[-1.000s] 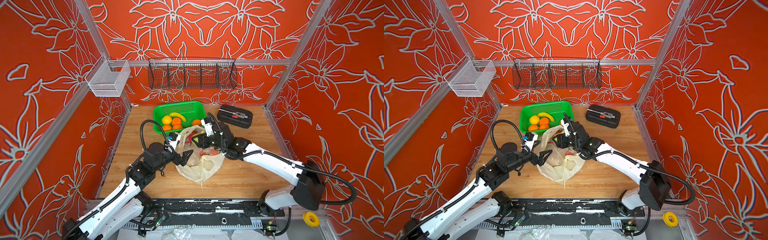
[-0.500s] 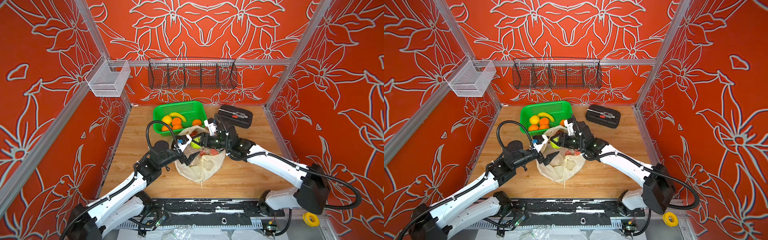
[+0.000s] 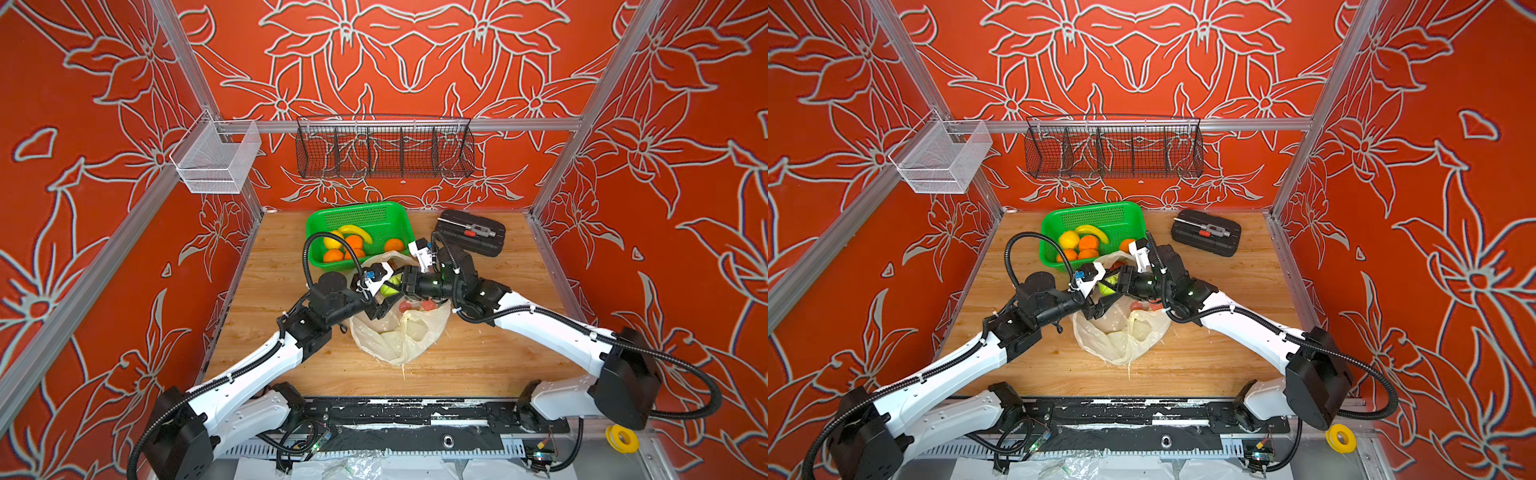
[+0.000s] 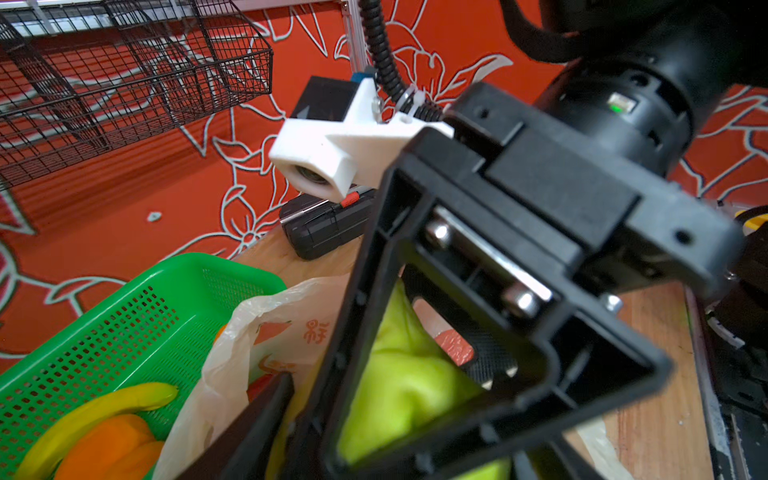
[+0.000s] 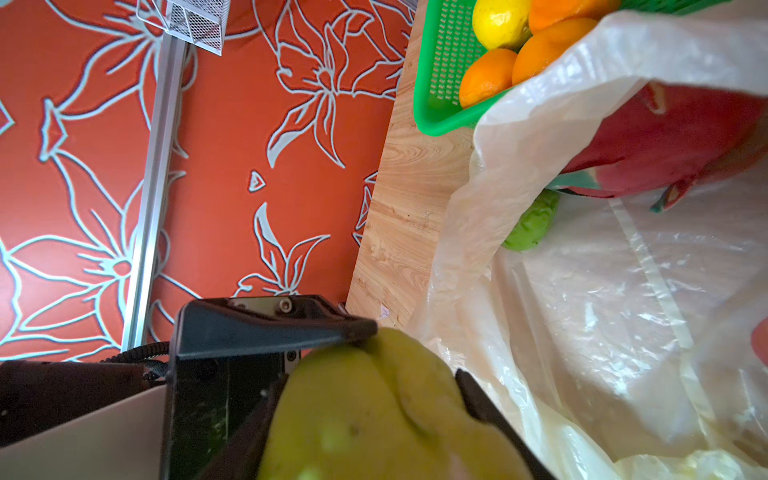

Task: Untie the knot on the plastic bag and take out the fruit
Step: 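Grasp the green pear with the left gripper from the right gripper, then carry the pear over the green basket with the left gripper while the right gripper withdraws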

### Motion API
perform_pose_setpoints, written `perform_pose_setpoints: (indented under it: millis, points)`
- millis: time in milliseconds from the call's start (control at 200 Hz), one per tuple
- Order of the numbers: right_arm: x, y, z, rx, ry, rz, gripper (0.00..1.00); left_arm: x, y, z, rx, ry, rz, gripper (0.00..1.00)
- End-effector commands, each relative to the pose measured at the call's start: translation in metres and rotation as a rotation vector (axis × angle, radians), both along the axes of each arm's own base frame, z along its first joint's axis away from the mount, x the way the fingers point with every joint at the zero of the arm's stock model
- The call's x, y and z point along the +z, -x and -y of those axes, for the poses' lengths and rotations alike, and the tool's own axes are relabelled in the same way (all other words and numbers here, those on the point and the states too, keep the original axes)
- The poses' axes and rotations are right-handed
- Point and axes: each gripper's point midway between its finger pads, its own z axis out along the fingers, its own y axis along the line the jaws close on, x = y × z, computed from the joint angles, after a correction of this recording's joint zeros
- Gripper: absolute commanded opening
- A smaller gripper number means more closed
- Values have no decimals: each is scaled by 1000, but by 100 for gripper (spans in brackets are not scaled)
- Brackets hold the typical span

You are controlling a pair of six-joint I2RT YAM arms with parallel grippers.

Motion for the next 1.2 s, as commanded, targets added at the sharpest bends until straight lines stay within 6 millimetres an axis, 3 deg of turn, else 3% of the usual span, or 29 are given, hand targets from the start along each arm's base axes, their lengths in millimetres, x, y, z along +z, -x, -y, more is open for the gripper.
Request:
perform_pose_setpoints:
  millis: [0, 205, 350, 631, 851, 1021, 1196]
  points:
    - [20, 5, 2, 0, -52, 28, 59, 4, -3, 2, 8, 3, 6, 56]
    - [34, 3, 5, -17, -65, 61, 63, -1, -6, 1, 29, 12, -26, 54]
    - [46, 3, 11, -43, -73, 93, 80, 4, -11, -3, 69, 48, -47, 54]
    - [64, -2, 56, -232, -33, 228, 91, 20, -29, -15, 190, 134, -49, 52]
    - [58, -1, 90, -361, -10, 281, 94, 41, -56, -27, 279, 236, -85, 52]
    - [51, 2, 102, -391, 13, 289, 95, 54, -86, -37, 335, 285, -121, 52]
    - [42, -1, 109, -398, 100, 347, 97, 53, -121, -46, 353, 326, -198, 52]
